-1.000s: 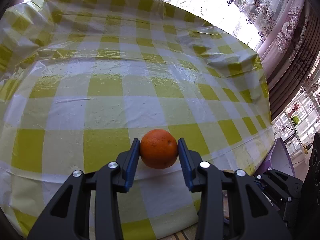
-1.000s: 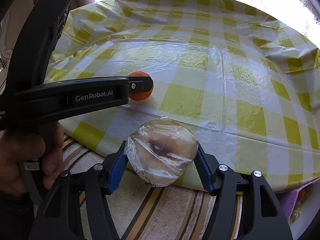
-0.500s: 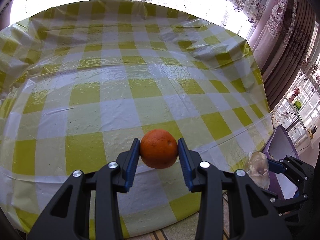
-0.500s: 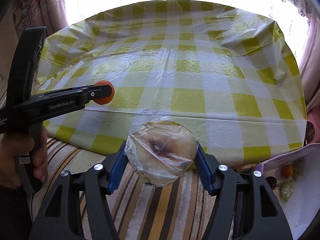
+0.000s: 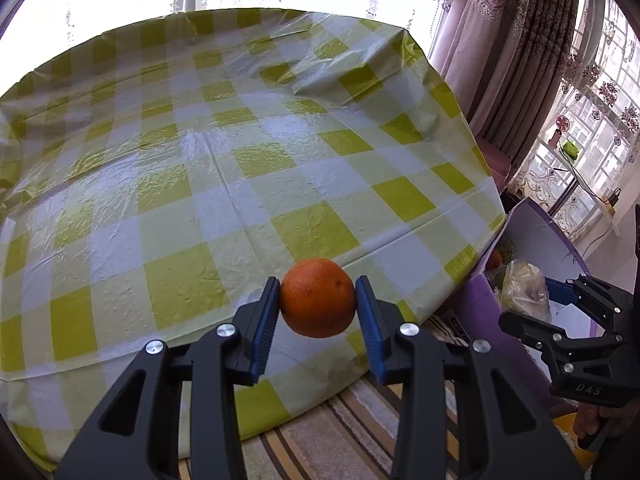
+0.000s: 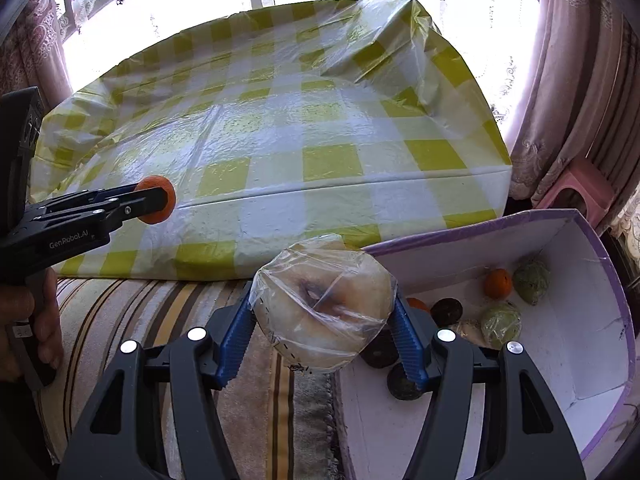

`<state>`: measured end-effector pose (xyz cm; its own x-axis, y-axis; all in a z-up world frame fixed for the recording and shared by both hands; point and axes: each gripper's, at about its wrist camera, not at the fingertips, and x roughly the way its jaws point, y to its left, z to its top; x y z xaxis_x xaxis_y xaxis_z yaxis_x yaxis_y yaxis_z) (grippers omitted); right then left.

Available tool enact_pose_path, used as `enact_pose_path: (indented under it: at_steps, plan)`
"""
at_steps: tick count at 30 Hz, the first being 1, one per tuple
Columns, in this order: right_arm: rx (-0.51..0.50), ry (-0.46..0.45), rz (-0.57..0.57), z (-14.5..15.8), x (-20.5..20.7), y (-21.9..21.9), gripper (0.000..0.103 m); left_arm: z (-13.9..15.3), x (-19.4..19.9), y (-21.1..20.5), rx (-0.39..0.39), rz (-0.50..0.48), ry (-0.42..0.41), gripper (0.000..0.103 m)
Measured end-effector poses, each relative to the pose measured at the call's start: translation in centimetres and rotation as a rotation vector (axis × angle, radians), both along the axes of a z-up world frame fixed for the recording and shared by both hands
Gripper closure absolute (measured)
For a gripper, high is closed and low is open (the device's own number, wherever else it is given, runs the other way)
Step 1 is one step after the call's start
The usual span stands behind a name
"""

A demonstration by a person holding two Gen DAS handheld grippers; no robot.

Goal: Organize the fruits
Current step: 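Carry the orange and bagged pear half over the box with both tools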

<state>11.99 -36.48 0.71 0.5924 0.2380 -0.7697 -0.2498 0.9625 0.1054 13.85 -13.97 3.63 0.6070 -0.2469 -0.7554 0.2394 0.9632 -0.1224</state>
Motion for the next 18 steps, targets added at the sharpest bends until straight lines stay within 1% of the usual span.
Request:
enact_pose_path:
  at_steps: [6,10,18]
  plan:
    - [-0.021,0.025,-0.133,-1.2,-0.9,-6.0,0.041,-0.2,-0.3,-5.1,0.029,-0.094,-0.001,0.064]
    - [-0.035,0.047,-0.204,-2.0,-1.5,-9.2,0.041,-0.5,-0.8,-8.8,0.05,-0.165,-0.002,0.064]
    - [-0.056,0.089,-0.278,-3.9,-2.1,-12.5,0.041,-1.2,-1.7,-15.2,0.086,-0.293,0.0,0.064]
